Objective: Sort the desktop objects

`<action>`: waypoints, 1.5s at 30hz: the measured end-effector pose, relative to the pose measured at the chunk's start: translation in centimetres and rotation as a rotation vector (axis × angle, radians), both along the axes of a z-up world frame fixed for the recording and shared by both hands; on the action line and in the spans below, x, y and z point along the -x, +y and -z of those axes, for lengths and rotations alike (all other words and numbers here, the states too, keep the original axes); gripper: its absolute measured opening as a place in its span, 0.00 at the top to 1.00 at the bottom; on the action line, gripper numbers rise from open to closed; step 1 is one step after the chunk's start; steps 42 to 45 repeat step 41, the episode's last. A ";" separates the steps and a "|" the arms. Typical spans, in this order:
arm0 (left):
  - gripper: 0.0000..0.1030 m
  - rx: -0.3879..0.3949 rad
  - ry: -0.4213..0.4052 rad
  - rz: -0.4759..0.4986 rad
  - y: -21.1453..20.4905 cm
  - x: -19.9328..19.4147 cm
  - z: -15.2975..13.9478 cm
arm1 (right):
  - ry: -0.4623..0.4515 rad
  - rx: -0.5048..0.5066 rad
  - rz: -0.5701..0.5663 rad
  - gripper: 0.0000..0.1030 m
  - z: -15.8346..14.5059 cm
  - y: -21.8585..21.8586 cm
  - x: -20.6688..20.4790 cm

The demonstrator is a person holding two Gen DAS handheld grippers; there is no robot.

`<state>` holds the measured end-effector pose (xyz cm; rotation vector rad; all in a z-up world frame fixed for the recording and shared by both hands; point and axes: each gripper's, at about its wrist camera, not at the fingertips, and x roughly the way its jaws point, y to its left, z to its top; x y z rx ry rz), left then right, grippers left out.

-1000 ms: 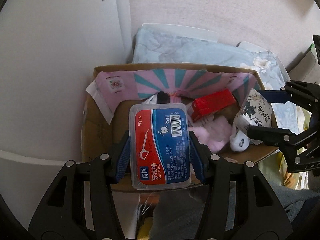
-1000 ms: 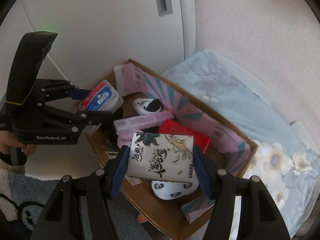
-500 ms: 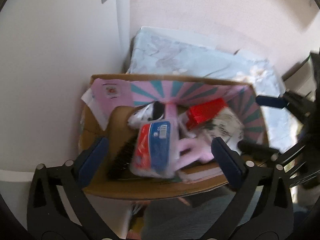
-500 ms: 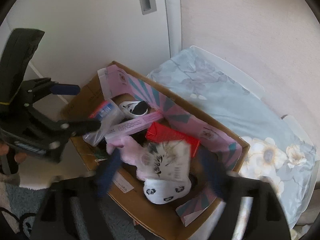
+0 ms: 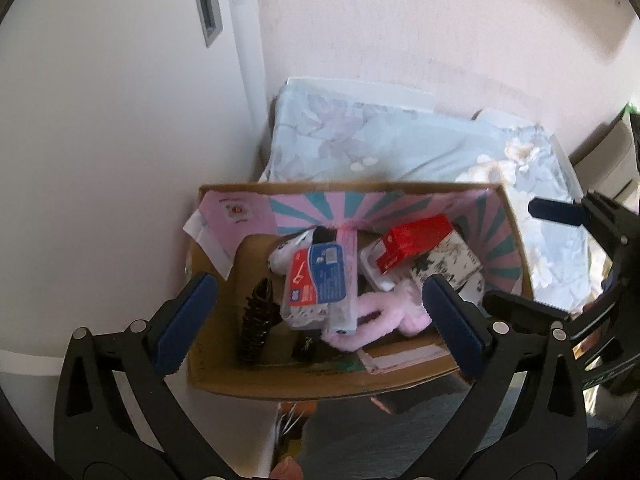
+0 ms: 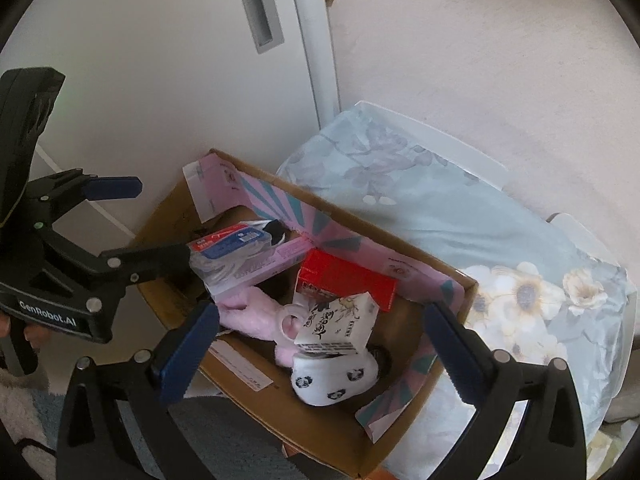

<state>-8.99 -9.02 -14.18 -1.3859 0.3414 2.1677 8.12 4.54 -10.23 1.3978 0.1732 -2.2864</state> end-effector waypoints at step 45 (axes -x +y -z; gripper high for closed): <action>0.00 -0.073 0.174 0.090 7.5 -1.6 -6.9 | 0.086 -0.112 0.535 0.01 -5.4 8.9 -1.4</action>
